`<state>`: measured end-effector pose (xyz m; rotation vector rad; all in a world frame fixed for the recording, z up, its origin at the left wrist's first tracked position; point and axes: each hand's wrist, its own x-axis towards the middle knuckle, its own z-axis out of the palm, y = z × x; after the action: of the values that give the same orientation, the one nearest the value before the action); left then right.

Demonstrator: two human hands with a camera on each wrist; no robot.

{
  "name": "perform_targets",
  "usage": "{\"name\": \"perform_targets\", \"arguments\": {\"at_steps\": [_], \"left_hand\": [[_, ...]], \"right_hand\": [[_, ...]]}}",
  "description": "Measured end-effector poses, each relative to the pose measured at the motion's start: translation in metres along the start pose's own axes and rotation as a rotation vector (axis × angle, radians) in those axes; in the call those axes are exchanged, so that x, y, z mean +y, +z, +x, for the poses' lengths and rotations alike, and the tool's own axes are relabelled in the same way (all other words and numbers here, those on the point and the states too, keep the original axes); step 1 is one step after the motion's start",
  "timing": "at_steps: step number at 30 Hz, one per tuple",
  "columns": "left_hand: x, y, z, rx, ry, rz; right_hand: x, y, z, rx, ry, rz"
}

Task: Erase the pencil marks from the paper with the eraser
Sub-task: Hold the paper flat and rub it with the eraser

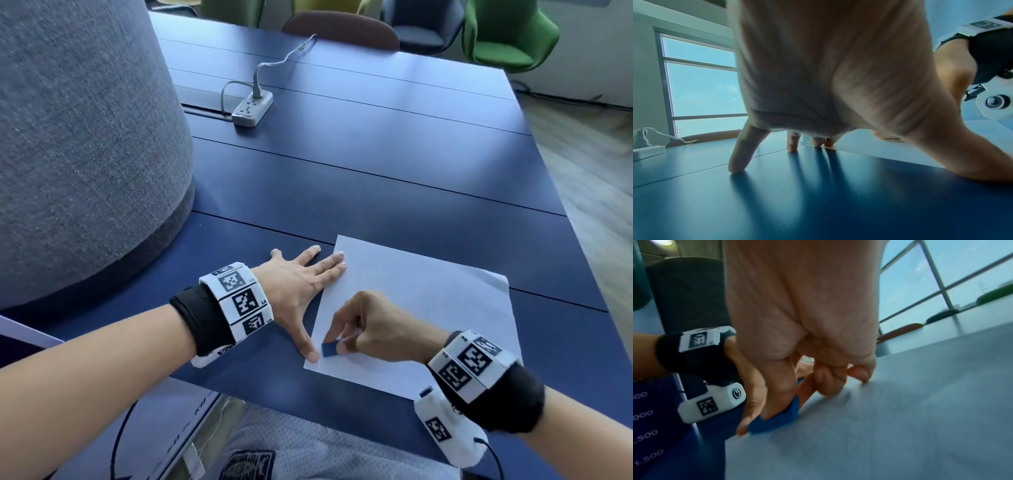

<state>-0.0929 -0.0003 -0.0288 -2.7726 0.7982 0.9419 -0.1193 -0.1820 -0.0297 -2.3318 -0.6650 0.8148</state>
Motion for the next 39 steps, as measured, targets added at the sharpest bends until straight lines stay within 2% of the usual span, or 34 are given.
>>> {"name": "perform_targets", "arguments": {"at_steps": [2,5,6,10,14,15,19,21,26,32,34,37,39], "left_hand": [[0.001,0.0,0.0,0.0,-0.001,0.002],[0.0,-0.001,0.0,-0.005,-0.002,0.008],[0.0,-0.001,0.0,-0.003,-0.001,0.007],[-0.001,0.002,0.001,0.011,0.002,0.008],[-0.003,0.002,0.001,0.018,0.013,0.013],[-0.003,0.002,0.001,0.025,0.016,0.012],[-0.004,0.004,0.001,0.041,0.024,0.013],[-0.004,0.004,0.001,0.033,0.024,0.017],[-0.005,0.004,0.003,0.051,0.036,-0.008],[-0.009,0.007,0.003,0.078,0.023,-0.037],[-0.009,0.009,0.004,0.079,0.025,-0.059],[-0.01,0.01,0.004,0.067,0.024,-0.071],[-0.01,0.009,0.004,0.058,0.025,-0.073]], "right_hand": [[-0.003,-0.003,0.002,-0.029,-0.003,-0.04],[0.0,-0.003,0.01,0.133,0.025,0.018],[0.001,-0.002,0.008,0.139,0.025,0.029],[-0.001,0.002,-0.003,-0.044,0.005,-0.044],[0.003,-0.003,0.007,0.175,0.05,0.056],[0.004,-0.004,0.006,0.182,0.054,0.067],[0.0,-0.001,-0.003,-0.014,0.048,-0.014],[0.0,-0.004,0.003,0.046,0.063,0.002],[0.015,-0.03,0.033,0.321,0.15,0.13],[0.021,-0.033,0.044,0.448,0.16,0.183],[0.019,-0.028,0.035,0.382,0.135,0.176],[0.013,-0.022,0.023,0.169,0.109,0.147],[0.014,-0.026,0.027,0.18,0.109,0.116]]}}
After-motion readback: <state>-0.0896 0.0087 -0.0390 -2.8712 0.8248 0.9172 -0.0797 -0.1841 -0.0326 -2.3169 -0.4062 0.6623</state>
